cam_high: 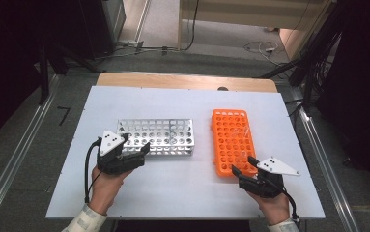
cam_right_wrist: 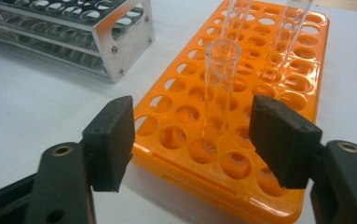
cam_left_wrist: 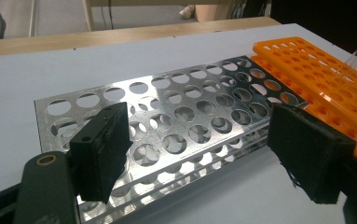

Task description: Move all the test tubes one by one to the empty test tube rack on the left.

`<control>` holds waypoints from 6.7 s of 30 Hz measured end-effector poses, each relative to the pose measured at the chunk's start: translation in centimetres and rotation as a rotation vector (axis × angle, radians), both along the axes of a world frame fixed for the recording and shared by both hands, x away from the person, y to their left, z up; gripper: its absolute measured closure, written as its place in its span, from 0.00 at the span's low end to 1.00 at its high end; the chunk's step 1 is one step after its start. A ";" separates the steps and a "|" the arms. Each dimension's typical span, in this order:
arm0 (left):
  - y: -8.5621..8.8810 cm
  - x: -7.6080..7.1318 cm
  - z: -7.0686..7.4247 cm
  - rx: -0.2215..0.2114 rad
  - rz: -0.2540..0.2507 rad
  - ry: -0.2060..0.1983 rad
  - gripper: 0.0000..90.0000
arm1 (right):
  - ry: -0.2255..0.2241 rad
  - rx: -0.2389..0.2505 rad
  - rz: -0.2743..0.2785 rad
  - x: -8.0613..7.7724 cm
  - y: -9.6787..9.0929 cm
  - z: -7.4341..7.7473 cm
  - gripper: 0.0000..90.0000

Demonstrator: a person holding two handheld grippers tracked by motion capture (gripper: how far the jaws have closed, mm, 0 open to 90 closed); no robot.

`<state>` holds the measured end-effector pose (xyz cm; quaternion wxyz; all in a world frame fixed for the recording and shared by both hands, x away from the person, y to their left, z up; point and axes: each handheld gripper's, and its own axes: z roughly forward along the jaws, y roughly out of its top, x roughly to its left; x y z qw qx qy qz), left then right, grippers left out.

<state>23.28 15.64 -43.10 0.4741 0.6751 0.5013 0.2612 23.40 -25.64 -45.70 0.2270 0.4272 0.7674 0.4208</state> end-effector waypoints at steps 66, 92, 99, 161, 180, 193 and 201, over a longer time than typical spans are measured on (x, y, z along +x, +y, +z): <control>-1.5 -0.4 0.2 0.027 -0.040 -0.001 0.18 | -0.036 0.030 0.104 0.8 4.5 3.0 0.81; -2.6 -1.0 0.4 0.030 -0.092 -0.014 0.18 | 0.011 -0.018 0.294 1.4 12.3 2.4 0.81; -2.7 -1.0 0.4 0.029 -0.099 -0.016 0.18 | 0.021 -0.032 0.324 1.6 13.8 2.1 0.81; -3.5 -1.7 0.6 0.028 -0.229 -0.050 0.84 | 0.071 -0.032 0.440 2.4 19.6 2.5 0.50; -2.1 -1.1 1.7 0.007 -0.197 -0.055 0.84 | 0.039 -0.024 0.345 1.4 12.7 2.9 0.38; -0.9 -0.6 2.9 -0.017 -0.160 -0.067 0.84 | 0.058 0.011 0.275 0.8 8.3 2.7 0.38; -0.3 0.0 3.5 -0.026 -0.128 -0.075 0.84 | 0.051 0.010 0.248 0.6 6.6 2.7 0.38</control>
